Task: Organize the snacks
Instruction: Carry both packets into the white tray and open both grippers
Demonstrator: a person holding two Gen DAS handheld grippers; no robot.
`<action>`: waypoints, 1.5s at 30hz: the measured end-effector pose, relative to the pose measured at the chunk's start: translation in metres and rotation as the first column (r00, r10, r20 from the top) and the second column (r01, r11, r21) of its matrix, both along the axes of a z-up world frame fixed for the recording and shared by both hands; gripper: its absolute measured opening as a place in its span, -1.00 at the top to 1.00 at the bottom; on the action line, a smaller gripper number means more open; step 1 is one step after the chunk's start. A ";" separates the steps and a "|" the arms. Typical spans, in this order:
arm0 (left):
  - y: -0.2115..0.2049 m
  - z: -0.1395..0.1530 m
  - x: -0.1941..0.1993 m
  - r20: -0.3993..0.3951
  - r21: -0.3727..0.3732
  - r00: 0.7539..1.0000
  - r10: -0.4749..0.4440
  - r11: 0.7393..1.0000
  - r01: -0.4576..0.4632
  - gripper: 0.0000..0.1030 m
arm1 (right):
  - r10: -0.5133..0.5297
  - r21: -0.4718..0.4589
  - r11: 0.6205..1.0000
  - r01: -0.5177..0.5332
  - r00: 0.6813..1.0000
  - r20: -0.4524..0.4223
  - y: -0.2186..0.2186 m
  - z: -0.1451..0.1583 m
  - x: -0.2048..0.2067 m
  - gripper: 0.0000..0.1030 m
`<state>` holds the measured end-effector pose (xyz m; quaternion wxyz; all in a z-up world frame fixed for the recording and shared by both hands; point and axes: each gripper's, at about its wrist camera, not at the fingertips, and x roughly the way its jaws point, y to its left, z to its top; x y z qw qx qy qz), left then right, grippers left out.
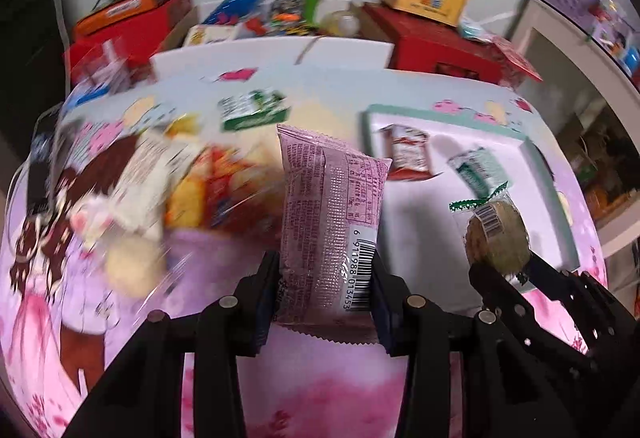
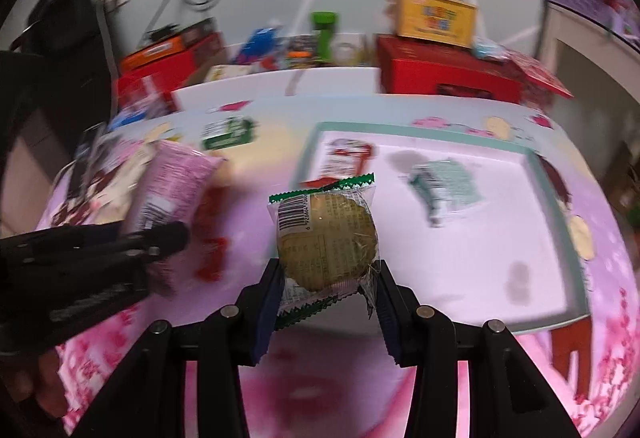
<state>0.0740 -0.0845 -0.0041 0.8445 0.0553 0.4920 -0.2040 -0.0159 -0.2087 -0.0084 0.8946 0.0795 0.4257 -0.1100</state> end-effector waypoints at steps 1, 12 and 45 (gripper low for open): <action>-0.008 0.001 0.000 0.002 0.002 1.000 -0.018 1.000 0.018 0.16 | -0.016 0.002 1.000 0.016 1.000 -0.002 -0.007 0.001 0.000 0.08; -0.092 0.000 -0.001 -0.014 0.019 0.984 -0.178 0.984 0.178 0.16 | -0.214 0.003 0.977 0.214 0.977 -0.018 -0.095 0.000 -0.006 0.08; -0.127 -0.024 0.000 -0.019 0.141 0.987 -0.162 0.977 0.163 -0.57 | -0.306 0.026 0.951 0.309 0.948 -0.087 -0.142 -0.022 -0.010 -0.28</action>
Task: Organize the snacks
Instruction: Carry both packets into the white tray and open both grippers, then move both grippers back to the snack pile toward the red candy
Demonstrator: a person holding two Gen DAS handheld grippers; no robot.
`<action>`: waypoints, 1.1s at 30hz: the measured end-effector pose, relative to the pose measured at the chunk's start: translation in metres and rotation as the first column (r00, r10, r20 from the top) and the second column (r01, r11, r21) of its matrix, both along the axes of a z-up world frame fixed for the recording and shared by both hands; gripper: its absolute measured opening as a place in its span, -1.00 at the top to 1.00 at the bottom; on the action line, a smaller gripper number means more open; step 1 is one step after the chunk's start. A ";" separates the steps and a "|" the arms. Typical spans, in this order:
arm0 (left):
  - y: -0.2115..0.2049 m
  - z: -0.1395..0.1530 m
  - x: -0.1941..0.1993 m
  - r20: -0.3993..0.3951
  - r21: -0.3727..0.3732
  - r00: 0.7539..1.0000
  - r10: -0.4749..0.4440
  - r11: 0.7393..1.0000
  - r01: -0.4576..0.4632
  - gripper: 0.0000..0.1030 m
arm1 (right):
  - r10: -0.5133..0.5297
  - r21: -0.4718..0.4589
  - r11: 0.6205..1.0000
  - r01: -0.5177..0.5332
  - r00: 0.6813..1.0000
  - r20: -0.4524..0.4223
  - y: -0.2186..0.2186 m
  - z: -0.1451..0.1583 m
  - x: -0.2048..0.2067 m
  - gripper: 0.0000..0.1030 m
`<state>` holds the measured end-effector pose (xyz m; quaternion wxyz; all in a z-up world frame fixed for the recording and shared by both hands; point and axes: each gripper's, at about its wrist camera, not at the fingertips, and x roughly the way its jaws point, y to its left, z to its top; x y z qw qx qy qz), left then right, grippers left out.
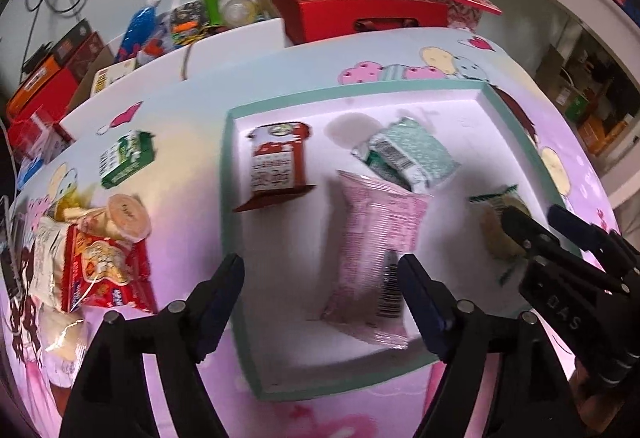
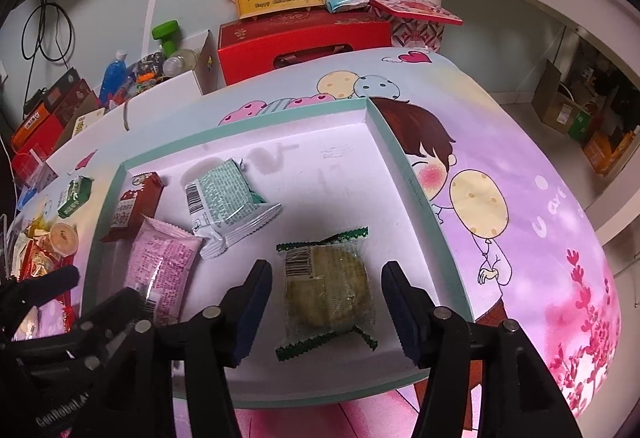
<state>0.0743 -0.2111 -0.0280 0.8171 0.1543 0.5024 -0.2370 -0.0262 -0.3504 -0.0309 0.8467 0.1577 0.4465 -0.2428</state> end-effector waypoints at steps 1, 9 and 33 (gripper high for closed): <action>0.004 -0.001 0.002 0.002 0.003 1.000 0.017 1.000 -0.017 -0.62 | 0.003 0.001 1.000 -0.003 1.000 -0.005 0.001 -0.001 0.001 -0.36; 0.022 0.000 0.012 0.048 0.020 0.994 0.096 0.995 -0.097 -0.90 | 0.025 -0.018 1.000 -0.025 1.000 -0.001 0.007 0.001 0.002 -0.95; 0.132 0.038 0.036 0.070 -0.065 0.948 0.310 0.950 -0.306 -0.91 | 0.170 -0.057 0.985 -0.163 0.972 0.161 0.077 0.040 0.029 -1.00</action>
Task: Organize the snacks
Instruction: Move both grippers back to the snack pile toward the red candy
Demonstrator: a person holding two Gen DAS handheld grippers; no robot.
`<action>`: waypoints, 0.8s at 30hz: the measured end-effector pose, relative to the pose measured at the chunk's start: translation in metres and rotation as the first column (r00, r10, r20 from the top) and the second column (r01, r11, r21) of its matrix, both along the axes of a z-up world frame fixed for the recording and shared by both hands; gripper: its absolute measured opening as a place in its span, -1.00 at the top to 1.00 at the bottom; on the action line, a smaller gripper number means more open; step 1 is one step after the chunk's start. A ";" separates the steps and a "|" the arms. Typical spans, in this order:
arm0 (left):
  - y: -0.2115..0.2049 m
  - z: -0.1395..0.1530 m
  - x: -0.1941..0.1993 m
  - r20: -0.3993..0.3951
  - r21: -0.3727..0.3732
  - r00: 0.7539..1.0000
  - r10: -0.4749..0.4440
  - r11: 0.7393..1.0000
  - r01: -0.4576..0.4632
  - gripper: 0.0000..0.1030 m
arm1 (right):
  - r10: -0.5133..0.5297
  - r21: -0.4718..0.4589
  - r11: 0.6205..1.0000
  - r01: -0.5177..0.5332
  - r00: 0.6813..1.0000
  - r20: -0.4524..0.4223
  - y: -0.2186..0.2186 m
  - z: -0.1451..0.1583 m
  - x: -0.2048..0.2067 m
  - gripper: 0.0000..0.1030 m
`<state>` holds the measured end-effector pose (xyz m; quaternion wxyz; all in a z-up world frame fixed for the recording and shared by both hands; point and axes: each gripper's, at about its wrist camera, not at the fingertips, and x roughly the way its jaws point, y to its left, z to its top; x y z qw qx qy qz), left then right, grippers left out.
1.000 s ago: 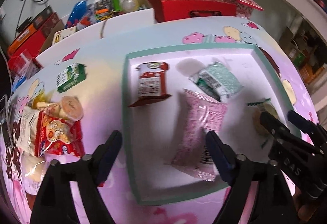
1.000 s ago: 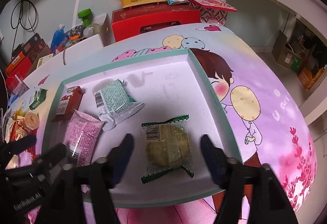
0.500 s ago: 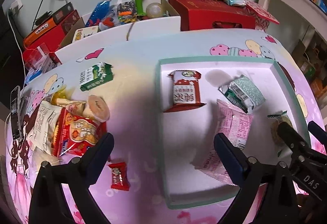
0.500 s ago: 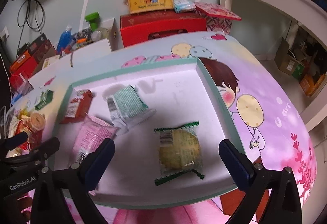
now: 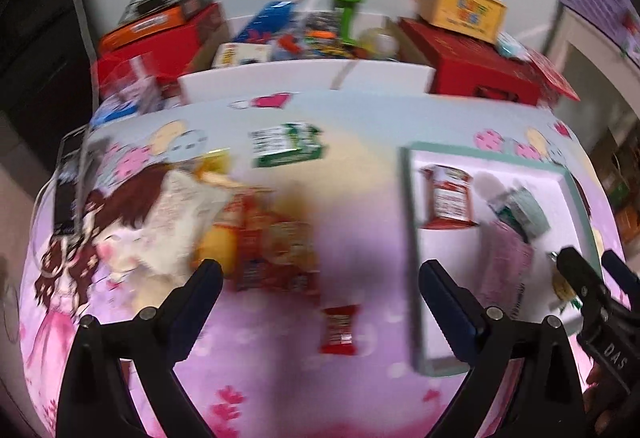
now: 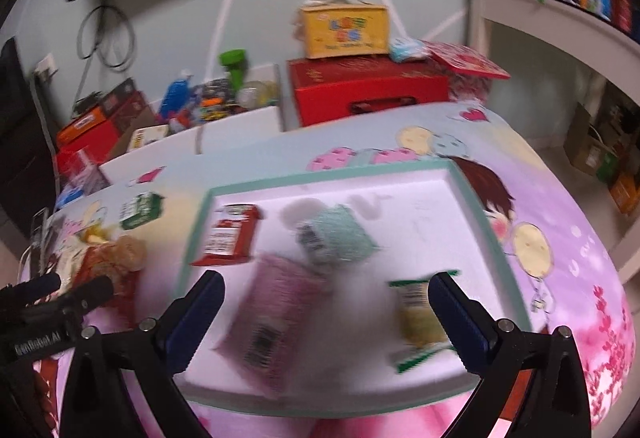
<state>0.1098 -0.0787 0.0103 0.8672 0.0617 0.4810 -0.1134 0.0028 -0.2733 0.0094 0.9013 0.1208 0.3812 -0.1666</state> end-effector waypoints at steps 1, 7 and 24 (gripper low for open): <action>0.012 0.002 0.002 0.000 -0.003 1.000 0.031 1.000 -0.031 -0.91 | 0.021 -0.005 1.000 -0.021 1.000 0.002 0.007 0.000 0.003 -1.00; 0.065 -0.001 0.010 -0.017 -0.006 0.986 0.167 0.986 -0.167 -0.91 | 0.146 0.009 0.989 -0.146 0.989 0.009 0.054 -0.001 0.019 -1.00; 0.138 -0.048 0.023 -0.183 -0.101 0.939 0.292 0.944 -0.313 -0.91 | 0.357 0.023 0.934 -0.356 0.932 -0.068 0.150 -0.032 0.047 -0.92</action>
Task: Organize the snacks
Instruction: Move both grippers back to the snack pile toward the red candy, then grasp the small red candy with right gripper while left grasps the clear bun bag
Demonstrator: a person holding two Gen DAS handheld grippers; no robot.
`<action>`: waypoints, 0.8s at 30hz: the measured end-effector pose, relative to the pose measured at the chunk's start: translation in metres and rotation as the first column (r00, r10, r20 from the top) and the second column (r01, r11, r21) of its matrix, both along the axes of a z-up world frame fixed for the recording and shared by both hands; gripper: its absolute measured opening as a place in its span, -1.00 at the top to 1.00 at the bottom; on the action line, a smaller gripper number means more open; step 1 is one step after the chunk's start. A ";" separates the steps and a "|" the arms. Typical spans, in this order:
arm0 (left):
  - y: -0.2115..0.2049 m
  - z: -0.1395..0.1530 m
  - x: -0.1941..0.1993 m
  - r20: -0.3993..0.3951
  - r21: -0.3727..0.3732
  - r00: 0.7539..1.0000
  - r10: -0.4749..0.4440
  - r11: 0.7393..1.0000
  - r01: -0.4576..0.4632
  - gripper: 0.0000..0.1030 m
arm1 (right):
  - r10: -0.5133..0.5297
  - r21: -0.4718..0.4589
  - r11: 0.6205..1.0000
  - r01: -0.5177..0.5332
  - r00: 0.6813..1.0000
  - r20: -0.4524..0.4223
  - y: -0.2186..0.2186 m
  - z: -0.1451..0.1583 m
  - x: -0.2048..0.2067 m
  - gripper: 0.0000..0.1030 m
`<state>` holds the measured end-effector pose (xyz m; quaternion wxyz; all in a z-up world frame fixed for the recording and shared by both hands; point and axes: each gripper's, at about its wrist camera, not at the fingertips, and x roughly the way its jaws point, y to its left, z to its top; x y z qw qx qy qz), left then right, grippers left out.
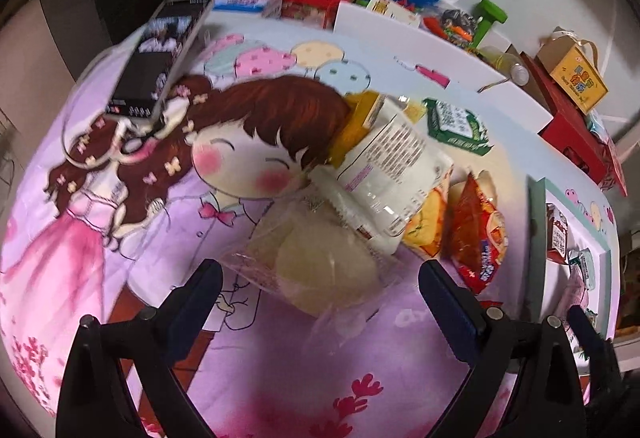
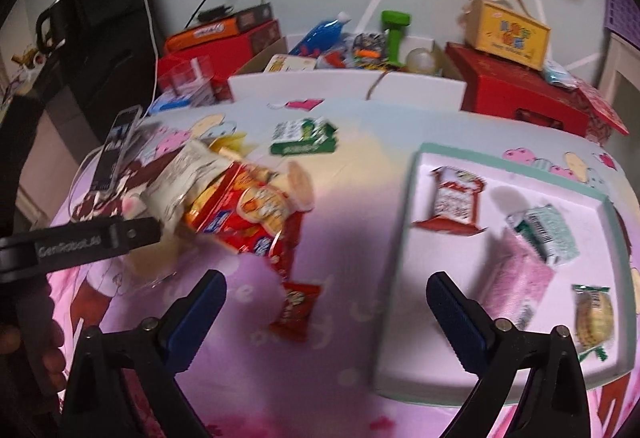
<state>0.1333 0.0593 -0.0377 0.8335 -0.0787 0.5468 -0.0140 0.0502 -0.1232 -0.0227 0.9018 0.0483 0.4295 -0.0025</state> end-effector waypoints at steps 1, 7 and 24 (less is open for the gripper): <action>0.001 -0.003 0.001 -0.008 -0.007 1.000 0.002 1.000 -0.002 -0.91 | 0.008 0.001 1.000 -0.008 1.000 -0.004 0.003 -0.002 0.000 -0.92; 0.000 -0.013 0.006 -0.030 -0.041 1.000 0.004 0.999 -0.005 -0.91 | 0.030 -0.003 1.000 -0.030 0.999 -0.044 0.013 -0.017 0.006 -0.71; -0.014 -0.030 0.013 -0.059 -0.022 0.998 -0.030 0.999 0.029 -0.66 | 0.007 -0.005 1.000 -0.008 0.990 -0.139 0.010 -0.046 0.013 0.23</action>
